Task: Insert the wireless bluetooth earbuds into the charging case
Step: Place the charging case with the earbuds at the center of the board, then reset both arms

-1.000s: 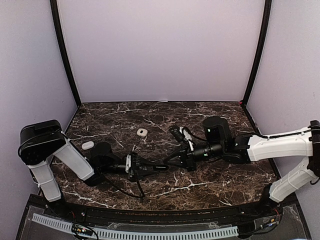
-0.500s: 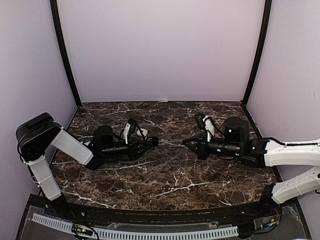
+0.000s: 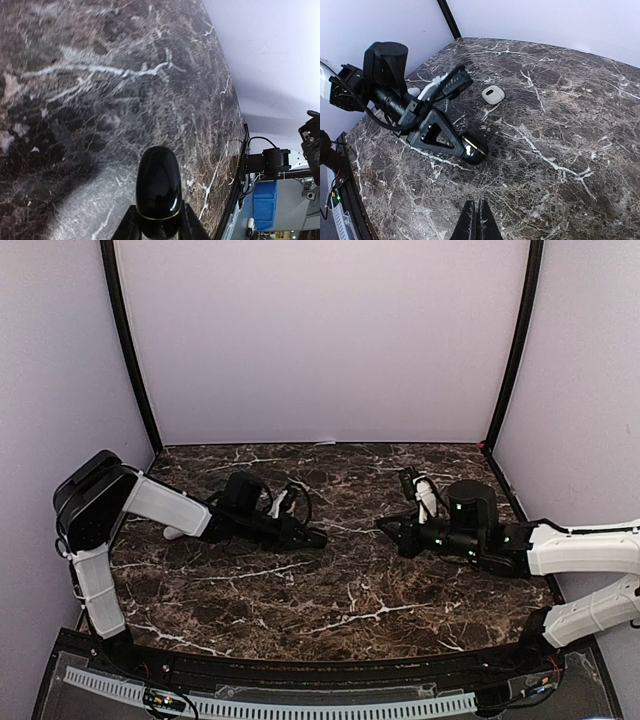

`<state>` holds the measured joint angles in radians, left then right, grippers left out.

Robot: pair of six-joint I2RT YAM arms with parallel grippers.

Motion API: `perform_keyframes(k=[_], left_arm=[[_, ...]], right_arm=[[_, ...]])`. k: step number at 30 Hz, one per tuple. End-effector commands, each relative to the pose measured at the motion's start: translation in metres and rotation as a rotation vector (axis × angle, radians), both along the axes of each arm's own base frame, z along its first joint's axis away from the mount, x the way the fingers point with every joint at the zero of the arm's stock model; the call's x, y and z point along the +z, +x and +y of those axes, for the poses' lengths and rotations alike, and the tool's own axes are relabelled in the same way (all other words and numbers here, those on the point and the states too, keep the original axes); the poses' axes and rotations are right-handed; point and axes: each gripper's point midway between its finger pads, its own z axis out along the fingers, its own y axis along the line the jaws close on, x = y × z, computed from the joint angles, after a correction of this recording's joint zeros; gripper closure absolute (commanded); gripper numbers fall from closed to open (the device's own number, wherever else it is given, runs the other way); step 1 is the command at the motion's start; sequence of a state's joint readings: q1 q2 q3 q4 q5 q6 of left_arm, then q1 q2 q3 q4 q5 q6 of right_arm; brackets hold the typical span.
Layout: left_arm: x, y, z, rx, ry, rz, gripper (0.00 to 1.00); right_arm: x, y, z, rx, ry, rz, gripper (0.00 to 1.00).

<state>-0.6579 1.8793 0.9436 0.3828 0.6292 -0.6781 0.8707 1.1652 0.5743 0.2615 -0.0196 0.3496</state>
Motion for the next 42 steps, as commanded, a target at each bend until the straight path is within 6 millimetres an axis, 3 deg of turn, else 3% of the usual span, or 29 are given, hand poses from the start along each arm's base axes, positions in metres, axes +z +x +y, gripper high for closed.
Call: perform_keyframes(k=[1, 4, 5, 12, 13, 21, 24, 28, 32, 34, 36, 37, 39, 42], left_arm=[[-0.03, -0.009, -0.002, -0.015, 0.013, 0.178, 0.83], [-0.037, -0.005, -0.003, 0.003, 0.026, 0.179, 0.81], [-0.039, -0.004, -0.001, 0.012, 0.036, 0.177, 0.76], [-0.05, -0.006, 0.017, 0.058, 0.127, 0.156, 0.08], [-0.047, -0.004, 0.022, 0.074, 0.149, 0.136, 0.03], [-0.029, -0.006, 0.088, 0.171, 0.424, -0.002, 0.01], [-0.003, -0.005, 0.111, 0.222, 0.432, -0.082, 0.01], [0.032, 0.018, 0.162, 0.373, 0.433, -0.216, 0.02], [0.065, 0.038, 0.209, 0.537, 0.387, -0.362, 0.04], [0.072, 0.042, 0.231, 0.633, 0.405, -0.451, 0.04], [0.08, 0.045, 0.252, 0.729, 0.416, -0.557, 0.03], [0.092, 0.048, 0.26, 0.777, 0.415, -0.649, 0.03], [0.104, 0.044, 0.278, 0.858, 0.435, -0.798, 0.01], [0.116, 0.036, 0.308, 0.964, 0.513, -1.0, 0.01]], right_arm=[[0.0, 0.011, -0.011, -0.079, -0.004, -0.001, 1.0], [0.002, 0.012, -0.014, -0.084, -0.002, -0.003, 1.0], [0.003, 0.011, -0.015, -0.085, 0.002, -0.005, 1.0], [0.005, 0.024, -0.034, -0.173, -0.033, -0.022, 0.96], [0.007, 0.027, -0.037, -0.186, -0.043, -0.03, 0.94], [0.014, 0.051, -0.065, -0.278, -0.077, -0.054, 0.77], [0.017, 0.063, -0.078, -0.329, -0.087, -0.065, 0.65], [0.022, 0.083, -0.099, -0.381, -0.122, -0.094, 0.64], [0.03, 0.114, -0.142, -0.51, -0.098, -0.086, 0.62], [0.031, 0.127, -0.171, -0.628, -0.069, -0.07, 0.39], [0.03, 0.136, -0.209, -0.792, -0.058, -0.058, 0.08], [0.032, 0.138, -0.224, -0.857, -0.057, -0.074, 0.02], [0.035, 0.139, -0.251, -0.971, -0.083, -0.15, 0.01], [0.041, 0.132, -0.252, -0.92, -0.159, -0.378, 0.01]])
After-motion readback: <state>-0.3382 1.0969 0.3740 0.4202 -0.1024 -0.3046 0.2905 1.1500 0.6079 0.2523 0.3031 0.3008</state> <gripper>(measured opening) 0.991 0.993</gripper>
